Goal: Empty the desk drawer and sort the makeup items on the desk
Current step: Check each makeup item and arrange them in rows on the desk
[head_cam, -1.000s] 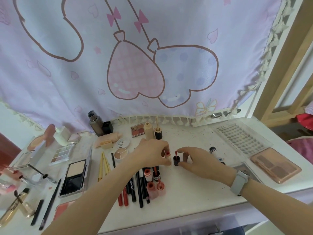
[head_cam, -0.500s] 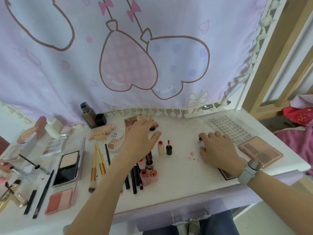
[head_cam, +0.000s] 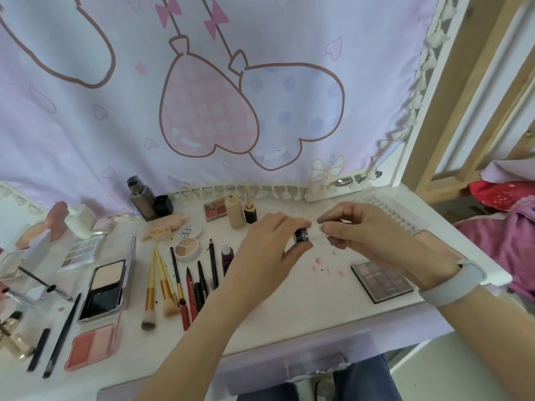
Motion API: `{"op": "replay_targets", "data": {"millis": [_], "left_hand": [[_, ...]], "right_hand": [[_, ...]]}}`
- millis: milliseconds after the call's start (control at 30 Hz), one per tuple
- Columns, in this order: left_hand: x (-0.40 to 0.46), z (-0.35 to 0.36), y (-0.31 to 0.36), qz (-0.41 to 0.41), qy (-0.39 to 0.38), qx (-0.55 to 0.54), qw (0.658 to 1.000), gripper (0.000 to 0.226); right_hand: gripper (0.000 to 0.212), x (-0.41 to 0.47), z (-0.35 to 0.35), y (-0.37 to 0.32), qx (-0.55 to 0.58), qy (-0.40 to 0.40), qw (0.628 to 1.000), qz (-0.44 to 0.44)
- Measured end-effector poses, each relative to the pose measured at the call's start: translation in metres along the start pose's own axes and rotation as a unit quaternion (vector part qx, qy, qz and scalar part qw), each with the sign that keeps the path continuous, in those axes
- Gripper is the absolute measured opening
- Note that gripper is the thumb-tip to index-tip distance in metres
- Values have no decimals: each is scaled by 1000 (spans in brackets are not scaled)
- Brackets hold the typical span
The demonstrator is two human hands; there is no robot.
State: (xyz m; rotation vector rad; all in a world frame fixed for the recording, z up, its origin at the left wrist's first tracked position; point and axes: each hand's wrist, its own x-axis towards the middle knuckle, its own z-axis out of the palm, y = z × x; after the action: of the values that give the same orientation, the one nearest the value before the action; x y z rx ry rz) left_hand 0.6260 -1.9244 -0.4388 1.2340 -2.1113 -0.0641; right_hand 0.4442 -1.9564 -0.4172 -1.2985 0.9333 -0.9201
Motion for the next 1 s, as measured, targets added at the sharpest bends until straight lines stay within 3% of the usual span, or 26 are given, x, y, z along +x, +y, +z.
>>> {"op": "replay_targets", "data": {"millis": [67,167,233,400,467,500,567,600,633,733,800,867,1000], "left_hand": [[0,8,0,8,47,12,999,33],[-1,17,4,16,87,84,993,22],[-2,22,9,7,90,99,991,22],[-7,34,24,-50,99,19,994,33],[-8,33,27,-91,100,-9,991,41],[-8,33,28,-107,93,-16,990,45],[-8,31,27,-124,76,-7,989,50],[-9,30,26,-124,67,5,990,50],[-10,30,25,-119,61,19,991,48],[-16,31,22,-96,57,62,992,36],[-18,30,18,-100,57,63,991,33],[-18,27,14,-105,57,58,991,35],[-18,21,13,-100,32,72,992,37]], "right_hand": [[6,-4,2,0,-17,25,999,-14],[29,-9,2,2,-87,49,995,-12],[32,-11,2,5,-85,55,995,-12],[21,-17,-5,20,-133,68,983,-106],[11,-18,-10,22,-160,40,977,-136],[17,-19,-13,22,-147,15,979,-138],[32,-19,-18,20,-126,-32,985,-118],[29,-19,-19,19,-133,-38,985,-99],[20,-19,-19,19,-149,-38,985,-79],[25,-17,-14,26,-216,7,975,-60],[20,-16,-13,31,-189,13,979,-79],[37,-17,-12,30,-127,-21,989,-71],[20,-15,-8,28,-201,-20,978,-44]]}}
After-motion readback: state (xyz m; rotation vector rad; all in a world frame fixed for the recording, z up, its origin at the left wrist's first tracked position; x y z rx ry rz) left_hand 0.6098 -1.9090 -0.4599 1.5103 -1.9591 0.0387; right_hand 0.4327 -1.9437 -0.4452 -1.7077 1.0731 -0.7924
